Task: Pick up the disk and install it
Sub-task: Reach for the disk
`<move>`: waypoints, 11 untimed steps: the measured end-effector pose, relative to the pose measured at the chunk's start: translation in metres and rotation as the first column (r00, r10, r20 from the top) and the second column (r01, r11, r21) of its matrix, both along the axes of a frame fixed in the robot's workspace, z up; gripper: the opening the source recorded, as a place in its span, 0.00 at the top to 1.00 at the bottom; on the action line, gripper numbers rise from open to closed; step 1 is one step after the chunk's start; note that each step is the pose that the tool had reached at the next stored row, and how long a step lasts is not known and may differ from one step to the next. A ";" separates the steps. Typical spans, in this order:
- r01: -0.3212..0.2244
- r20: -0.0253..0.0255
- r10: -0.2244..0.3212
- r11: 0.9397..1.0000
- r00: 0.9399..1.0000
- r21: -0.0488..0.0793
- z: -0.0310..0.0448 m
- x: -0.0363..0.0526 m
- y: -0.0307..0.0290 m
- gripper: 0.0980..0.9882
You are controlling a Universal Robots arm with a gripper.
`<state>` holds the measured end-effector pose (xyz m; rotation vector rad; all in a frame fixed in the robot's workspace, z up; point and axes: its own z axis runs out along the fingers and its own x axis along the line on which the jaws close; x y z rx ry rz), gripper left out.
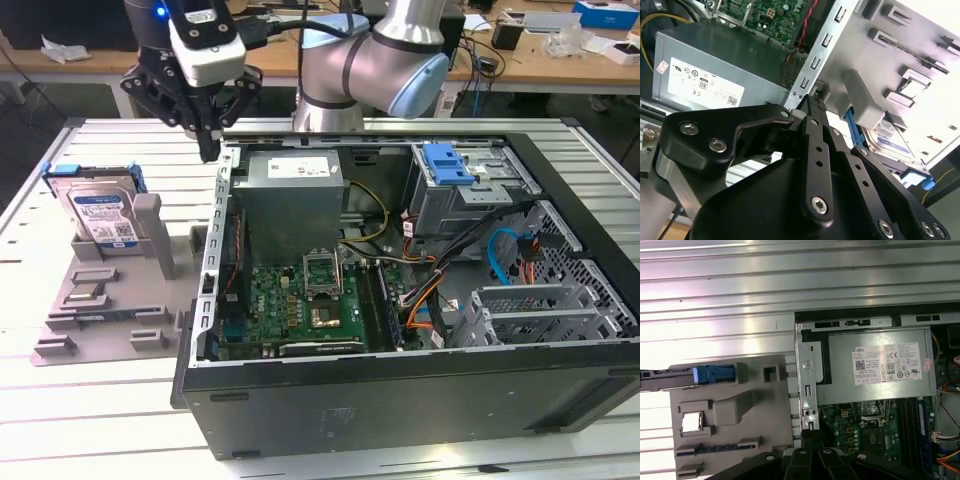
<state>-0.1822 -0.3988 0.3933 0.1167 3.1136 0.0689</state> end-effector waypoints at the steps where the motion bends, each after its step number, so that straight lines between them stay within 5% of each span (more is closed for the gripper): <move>1: 0.000 0.000 0.000 1.000 1.000 0.000 0.0000 -0.0030 0.0000 0.99; 11: 0.000 0.000 0.000 1.000 1.000 0.000 0.0000 -0.0261 0.0000 0.99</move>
